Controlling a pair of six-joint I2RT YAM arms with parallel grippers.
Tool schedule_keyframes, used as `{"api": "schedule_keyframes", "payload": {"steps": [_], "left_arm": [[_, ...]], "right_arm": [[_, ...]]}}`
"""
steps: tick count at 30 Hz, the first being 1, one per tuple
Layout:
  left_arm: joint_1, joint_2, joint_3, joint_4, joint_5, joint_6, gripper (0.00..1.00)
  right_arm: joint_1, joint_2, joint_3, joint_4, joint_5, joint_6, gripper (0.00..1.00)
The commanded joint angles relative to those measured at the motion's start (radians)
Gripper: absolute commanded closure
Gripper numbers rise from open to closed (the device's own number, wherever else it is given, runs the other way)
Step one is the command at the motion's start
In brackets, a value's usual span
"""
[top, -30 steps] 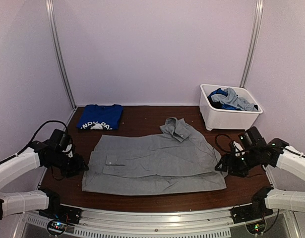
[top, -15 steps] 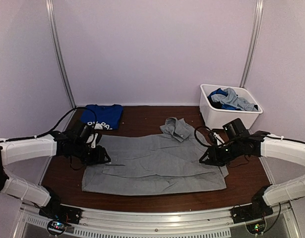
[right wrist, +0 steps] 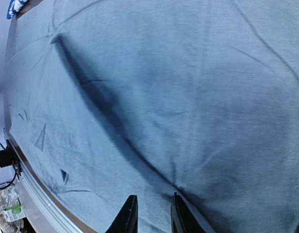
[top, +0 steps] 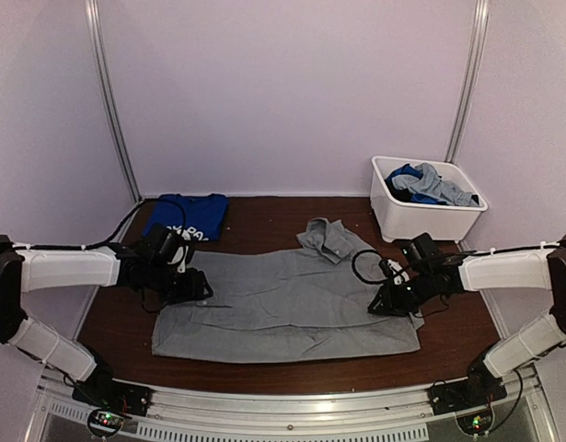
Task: Fold and stack the mixed laundry pile
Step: Smooth out the 1/3-folded shirt at the center of the board, then pick up the 1/3-folded shirt from the center of the board.
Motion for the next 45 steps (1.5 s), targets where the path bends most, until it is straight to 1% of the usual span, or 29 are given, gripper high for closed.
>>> {"api": "schedule_keyframes", "payload": {"steps": [1,4,7,12,14,16,17,18,19,20,21,23,26,29,30,33,35,38,39,40,44,45], "left_arm": [[-0.003,0.042,-0.036,0.027,-0.047,-0.009,0.39],[-0.003,0.051,-0.066,-0.008,-0.064,-0.026,0.40],[-0.003,0.011,-0.127,-0.023,-0.059,-0.045,0.40],[-0.003,-0.136,-0.210,-0.090,-0.051,-0.061,0.40],[-0.003,-0.201,-0.224,-0.106,-0.032,-0.052,0.40],[-0.003,-0.255,-0.215,-0.107,-0.023,-0.033,0.38],[-0.003,-0.276,-0.201,-0.101,-0.025,-0.019,0.36],[-0.002,-0.280,-0.176,-0.107,-0.041,-0.008,0.30],[0.000,-0.274,-0.137,-0.110,-0.053,0.002,0.25],[0.008,-0.259,-0.110,-0.104,-0.052,0.014,0.22],[0.023,-0.235,-0.080,-0.097,-0.045,0.022,0.21],[0.057,-0.184,-0.031,-0.070,-0.024,0.036,0.21],[0.106,-0.102,0.040,-0.015,0.020,0.058,0.20],[0.149,-0.031,0.116,0.004,0.042,0.080,0.20],[0.155,-0.012,0.145,0.008,0.045,0.087,0.20],[0.172,0.037,0.197,0.014,0.047,0.110,0.20],[0.186,0.068,0.215,0.026,0.051,0.120,0.19],[0.218,0.115,0.221,0.049,0.068,0.120,0.19],[0.226,0.127,0.221,0.060,0.071,0.121,0.18],[0.233,0.139,0.221,0.064,0.070,0.121,0.18],[0.257,0.177,0.216,0.089,0.079,0.122,0.18],[0.261,0.182,0.217,0.094,0.079,0.124,0.18]], "right_arm": [[-0.028,0.042,-0.052,0.043,0.058,-0.034,0.76],[-0.027,0.072,-0.085,0.065,0.032,-0.030,0.78],[-0.019,0.044,-0.127,0.064,0.033,-0.017,0.78],[0.014,-0.074,-0.213,0.022,0.023,0.043,0.79],[0.042,-0.145,-0.231,0.013,-0.011,0.065,0.77],[0.047,-0.220,-0.201,-0.009,-0.027,0.064,0.71],[0.047,-0.250,-0.173,-0.015,-0.016,0.056,0.65],[0.046,-0.272,-0.137,-0.021,0.007,0.039,0.59],[0.038,-0.270,-0.094,-0.034,0.030,0.013,0.50],[0.033,-0.250,-0.031,-0.045,0.054,-0.020,0.44],[0.023,-0.214,0.019,-0.059,0.080,-0.055,0.40],[0.001,-0.125,0.110,-0.070,0.104,-0.120,0.36],[-0.018,0.015,0.234,-0.043,0.131,-0.171,0.32],[-0.031,0.157,0.351,-0.049,0.145,-0.211,0.31],[-0.035,0.209,0.385,-0.043,0.148,-0.219,0.30],[-0.049,0.314,0.459,-0.031,0.137,-0.252,0.25],[-0.052,0.380,0.507,-0.024,0.134,-0.276,0.25],[-0.056,0.471,0.601,-0.052,0.130,-0.309,0.30],[-0.057,0.494,0.630,-0.062,0.136,-0.315,0.34],[-0.061,0.509,0.654,-0.068,0.147,-0.316,0.40],[-0.069,0.524,0.770,-0.104,0.168,-0.315,0.82],[-0.069,0.519,0.799,-0.116,0.171,-0.316,0.95]]}}
